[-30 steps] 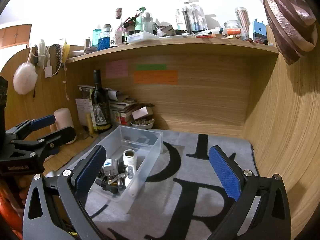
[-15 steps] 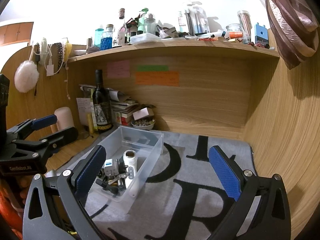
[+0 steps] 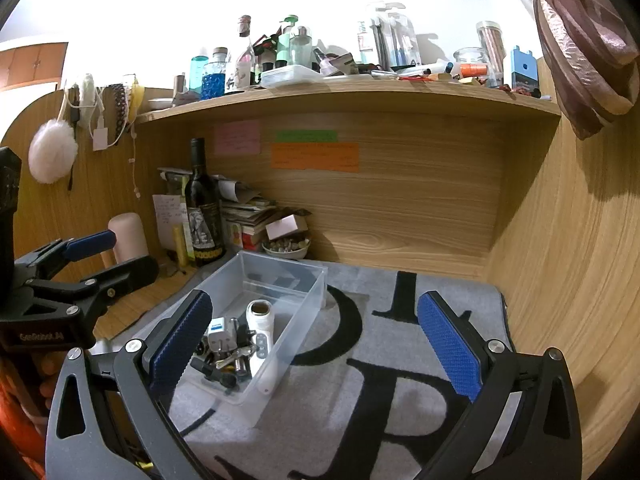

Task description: Organize rigid objects

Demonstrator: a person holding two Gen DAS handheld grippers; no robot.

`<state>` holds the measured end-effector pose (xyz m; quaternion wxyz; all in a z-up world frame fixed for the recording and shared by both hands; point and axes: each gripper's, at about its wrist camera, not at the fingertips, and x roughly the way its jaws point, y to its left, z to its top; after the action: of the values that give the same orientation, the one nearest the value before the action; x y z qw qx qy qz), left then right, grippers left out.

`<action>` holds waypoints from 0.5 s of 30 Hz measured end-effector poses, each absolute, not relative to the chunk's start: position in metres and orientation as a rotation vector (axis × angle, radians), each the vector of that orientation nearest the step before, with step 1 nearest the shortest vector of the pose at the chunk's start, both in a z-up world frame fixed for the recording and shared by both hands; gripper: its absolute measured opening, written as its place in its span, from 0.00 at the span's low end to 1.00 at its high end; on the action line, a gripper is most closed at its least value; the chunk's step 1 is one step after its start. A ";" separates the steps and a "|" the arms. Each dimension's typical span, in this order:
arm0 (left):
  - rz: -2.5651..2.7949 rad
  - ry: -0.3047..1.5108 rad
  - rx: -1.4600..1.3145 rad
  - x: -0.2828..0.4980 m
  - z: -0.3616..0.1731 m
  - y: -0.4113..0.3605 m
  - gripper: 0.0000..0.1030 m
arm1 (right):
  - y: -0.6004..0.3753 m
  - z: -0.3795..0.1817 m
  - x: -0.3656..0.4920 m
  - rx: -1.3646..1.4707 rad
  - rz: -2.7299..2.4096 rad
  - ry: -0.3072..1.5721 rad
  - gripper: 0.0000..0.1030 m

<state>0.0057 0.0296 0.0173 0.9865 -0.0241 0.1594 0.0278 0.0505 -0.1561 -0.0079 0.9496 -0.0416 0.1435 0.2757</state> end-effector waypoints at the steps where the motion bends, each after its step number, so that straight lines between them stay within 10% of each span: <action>1: 0.056 0.320 -0.049 0.006 0.017 0.030 1.00 | -0.156 -0.008 0.051 -0.084 0.560 0.293 1.00; 15: 0.050 0.325 -0.054 0.008 0.016 0.030 1.00 | -0.156 -0.008 0.051 -0.084 0.562 0.292 1.00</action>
<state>0.0077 0.0296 0.0163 0.9861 -0.0269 0.1620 0.0249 0.0511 -0.1562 -0.0075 0.9495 -0.0415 0.1436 0.2760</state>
